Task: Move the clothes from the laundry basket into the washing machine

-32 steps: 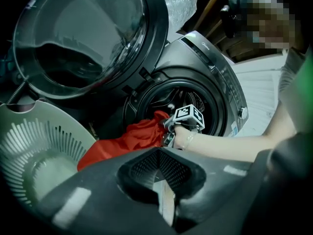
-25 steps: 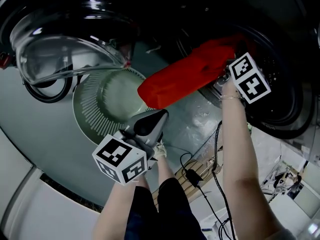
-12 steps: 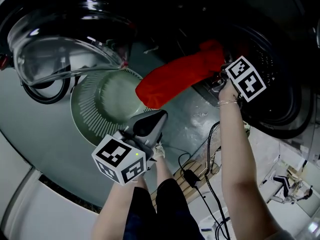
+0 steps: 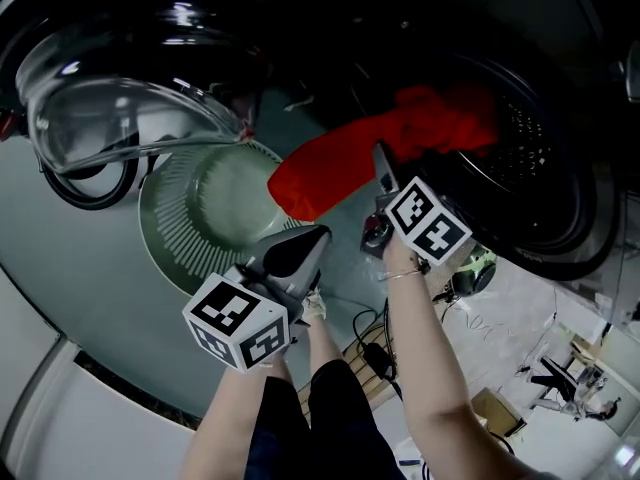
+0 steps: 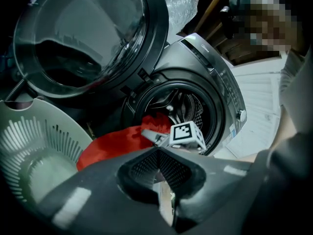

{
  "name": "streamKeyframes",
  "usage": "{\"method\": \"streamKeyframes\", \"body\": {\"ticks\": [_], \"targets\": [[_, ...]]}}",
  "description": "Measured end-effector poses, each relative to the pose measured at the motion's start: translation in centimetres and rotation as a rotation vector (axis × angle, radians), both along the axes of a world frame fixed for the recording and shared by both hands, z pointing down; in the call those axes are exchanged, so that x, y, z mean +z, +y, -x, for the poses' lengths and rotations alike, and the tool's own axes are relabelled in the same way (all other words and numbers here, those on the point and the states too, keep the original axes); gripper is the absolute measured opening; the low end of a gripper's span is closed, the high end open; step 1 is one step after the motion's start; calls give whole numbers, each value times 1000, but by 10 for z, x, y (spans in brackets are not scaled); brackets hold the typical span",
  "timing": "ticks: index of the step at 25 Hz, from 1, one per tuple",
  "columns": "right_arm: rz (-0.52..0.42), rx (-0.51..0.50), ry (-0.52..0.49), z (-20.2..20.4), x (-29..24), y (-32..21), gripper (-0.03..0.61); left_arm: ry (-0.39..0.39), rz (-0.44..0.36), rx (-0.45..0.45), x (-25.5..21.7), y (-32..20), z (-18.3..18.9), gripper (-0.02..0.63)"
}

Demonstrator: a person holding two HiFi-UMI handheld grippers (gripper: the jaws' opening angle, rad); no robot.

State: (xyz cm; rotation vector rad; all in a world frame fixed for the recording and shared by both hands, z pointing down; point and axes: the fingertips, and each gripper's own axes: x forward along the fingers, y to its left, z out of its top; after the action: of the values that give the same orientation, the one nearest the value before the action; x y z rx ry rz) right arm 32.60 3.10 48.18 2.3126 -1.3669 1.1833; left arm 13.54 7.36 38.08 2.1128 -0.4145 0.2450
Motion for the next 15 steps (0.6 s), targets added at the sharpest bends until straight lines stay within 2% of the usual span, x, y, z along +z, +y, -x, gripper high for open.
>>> {"method": "streamKeyframes", "body": {"ticks": [3,5,8,9,11,12,15], "targets": [[40,-23,-127,34,36,2,588,-9,-1,8,-1,0,0,2],[50,-73,-220,58,52,-3,579,-17,0,2,2,0,3,2],[78,-132,-337,83,67,-5,450,-17,-3,-12,6,2,5,2],[82,-139,-349,85,69,-5,371,-16,-4,-12,7,3,4,2],[76,-154,-301,80,63,-7,107,-15,-4,-7,7,5,4,2],[62,-174,-259,75,57,-10,41,-14,-3,-6,7,6,4,2],[14,-243,-129,61,34,-21,38,-10,-2,-10,6,6,5,2]]}}
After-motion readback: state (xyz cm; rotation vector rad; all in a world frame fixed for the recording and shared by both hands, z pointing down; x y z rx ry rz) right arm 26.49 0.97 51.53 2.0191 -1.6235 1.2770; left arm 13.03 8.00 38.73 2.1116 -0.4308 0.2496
